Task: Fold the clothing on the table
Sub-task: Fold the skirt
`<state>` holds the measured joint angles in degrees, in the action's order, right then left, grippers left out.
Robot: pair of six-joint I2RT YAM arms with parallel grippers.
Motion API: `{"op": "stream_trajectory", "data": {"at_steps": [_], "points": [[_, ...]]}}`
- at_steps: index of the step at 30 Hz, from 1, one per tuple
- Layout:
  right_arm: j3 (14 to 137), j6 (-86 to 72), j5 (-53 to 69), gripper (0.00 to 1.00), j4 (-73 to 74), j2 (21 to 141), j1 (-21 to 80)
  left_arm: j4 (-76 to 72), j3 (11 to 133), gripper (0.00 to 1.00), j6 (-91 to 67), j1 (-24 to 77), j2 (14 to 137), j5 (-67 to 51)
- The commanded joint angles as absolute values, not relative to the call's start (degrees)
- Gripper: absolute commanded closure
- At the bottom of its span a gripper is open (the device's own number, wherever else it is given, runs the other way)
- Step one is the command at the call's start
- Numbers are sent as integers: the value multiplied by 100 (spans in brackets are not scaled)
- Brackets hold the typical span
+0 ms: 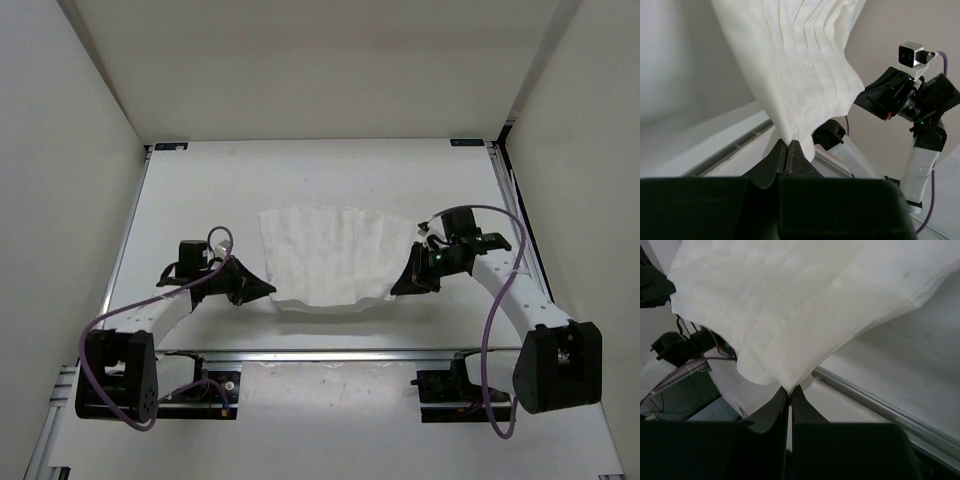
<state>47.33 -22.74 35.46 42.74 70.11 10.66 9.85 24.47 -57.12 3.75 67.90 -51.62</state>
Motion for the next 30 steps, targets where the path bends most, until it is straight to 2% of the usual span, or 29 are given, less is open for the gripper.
{"op": "stream_trajectory", "data": {"at_steps": [1,11,18,26,30], "points": [[4693,-2355,3885,100,5141,6917,1300,1686,2452,100,-5485,440,6478,-5027],[5220,-2188,3806,100,5722,7119,1003,2100,3909,100,-5387,361,7206,-4721],[5238,-2513,3780,100,5257,7558,449,995,4271,100,-6301,404,7917,-4431],[5615,-2839,3805,100,4667,7998,246,641,5281,100,-6539,747,8779,-4166],[5731,-2680,3814,100,4947,7946,281,879,5248,100,-6372,765,8571,-4200]]}}
